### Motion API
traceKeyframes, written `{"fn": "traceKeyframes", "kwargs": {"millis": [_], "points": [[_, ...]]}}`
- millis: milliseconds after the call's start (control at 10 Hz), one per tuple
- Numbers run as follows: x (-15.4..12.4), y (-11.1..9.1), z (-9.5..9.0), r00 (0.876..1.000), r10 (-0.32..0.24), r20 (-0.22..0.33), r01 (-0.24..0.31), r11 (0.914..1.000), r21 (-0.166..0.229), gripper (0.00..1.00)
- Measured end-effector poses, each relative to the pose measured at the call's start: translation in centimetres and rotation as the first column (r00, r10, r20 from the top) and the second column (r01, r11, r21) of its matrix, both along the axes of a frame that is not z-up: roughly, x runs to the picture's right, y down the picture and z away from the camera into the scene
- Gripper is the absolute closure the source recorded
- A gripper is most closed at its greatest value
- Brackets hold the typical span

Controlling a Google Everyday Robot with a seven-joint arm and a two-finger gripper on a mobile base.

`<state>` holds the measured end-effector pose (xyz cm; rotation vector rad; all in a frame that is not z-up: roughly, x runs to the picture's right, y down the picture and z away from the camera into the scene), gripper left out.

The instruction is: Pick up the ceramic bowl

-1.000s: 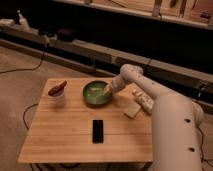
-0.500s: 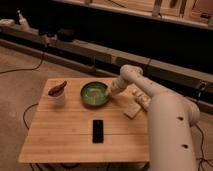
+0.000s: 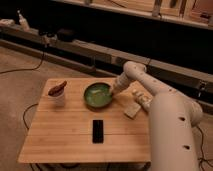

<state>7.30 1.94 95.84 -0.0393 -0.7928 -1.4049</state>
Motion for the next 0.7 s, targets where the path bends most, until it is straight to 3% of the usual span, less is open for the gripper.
{"fn": "traceKeyframes", "kwargs": {"millis": [300, 500, 700], "points": [[1.0, -3.7, -3.9, 0.997, 0.044, 0.062, -0.048, 0.996, 0.076, 1.0], [1.5, -4.6, -6.6, 0.986, 0.098, 0.137, -0.108, 0.9916, 0.071, 1.0], [2.8, -5.1, -9.1, 0.971, 0.14, 0.193, -0.151, 0.9877, 0.042, 1.0]]}}
